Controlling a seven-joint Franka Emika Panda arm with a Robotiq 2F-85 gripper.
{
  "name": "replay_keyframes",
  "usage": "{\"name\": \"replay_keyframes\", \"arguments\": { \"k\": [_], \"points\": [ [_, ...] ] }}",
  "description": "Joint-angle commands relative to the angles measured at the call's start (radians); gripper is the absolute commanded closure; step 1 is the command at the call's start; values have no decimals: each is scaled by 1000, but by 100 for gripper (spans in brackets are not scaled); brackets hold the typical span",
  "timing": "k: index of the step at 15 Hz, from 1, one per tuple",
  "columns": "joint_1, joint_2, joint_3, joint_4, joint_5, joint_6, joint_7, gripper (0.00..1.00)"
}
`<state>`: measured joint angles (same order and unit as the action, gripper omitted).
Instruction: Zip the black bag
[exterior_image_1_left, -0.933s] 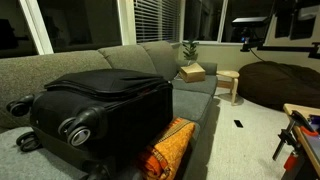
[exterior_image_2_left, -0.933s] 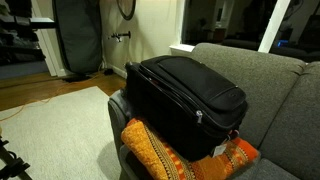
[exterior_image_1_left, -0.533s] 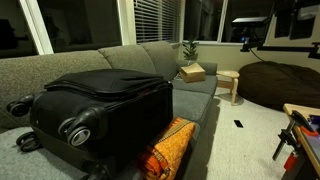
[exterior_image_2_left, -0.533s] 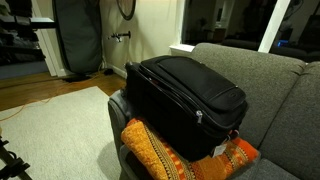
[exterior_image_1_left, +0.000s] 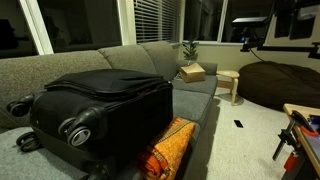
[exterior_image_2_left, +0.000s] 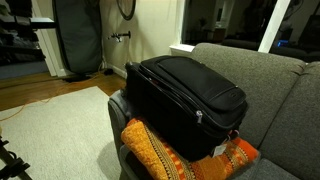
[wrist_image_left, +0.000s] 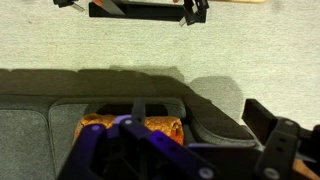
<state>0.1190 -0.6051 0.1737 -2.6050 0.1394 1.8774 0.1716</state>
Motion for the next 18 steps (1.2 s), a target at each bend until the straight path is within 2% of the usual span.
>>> {"name": "replay_keyframes", "arguments": {
  "k": [1, 12, 18],
  "points": [
    [4, 1, -4, 1, -2, -1, 2, 0],
    [4, 1, -4, 1, -3, -1, 2, 0],
    [-24, 116, -30, 37, -35, 88, -40, 0]
  ]
}}
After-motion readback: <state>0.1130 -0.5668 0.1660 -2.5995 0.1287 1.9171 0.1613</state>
